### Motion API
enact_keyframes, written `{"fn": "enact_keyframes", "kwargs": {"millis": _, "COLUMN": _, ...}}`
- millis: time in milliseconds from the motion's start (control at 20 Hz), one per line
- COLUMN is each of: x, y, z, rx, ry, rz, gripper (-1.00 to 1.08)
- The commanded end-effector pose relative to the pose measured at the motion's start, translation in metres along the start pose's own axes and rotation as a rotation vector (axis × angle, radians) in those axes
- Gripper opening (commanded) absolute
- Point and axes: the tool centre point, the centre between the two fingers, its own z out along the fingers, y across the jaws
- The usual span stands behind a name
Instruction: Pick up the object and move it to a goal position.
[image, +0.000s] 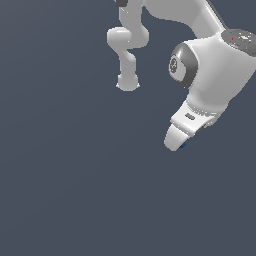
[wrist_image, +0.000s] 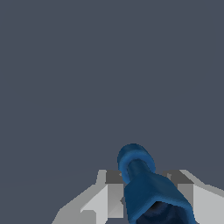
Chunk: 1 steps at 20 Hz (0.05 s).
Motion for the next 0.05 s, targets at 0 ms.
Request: {"fn": "enact_keyframes", "kwargs": {"millis": 0, "x": -0.0003, "y": 0.0006, "z": 0.0003, "rx": 0.000, "ry": 0.000, "rz": 0.000, "gripper": -1.00}}
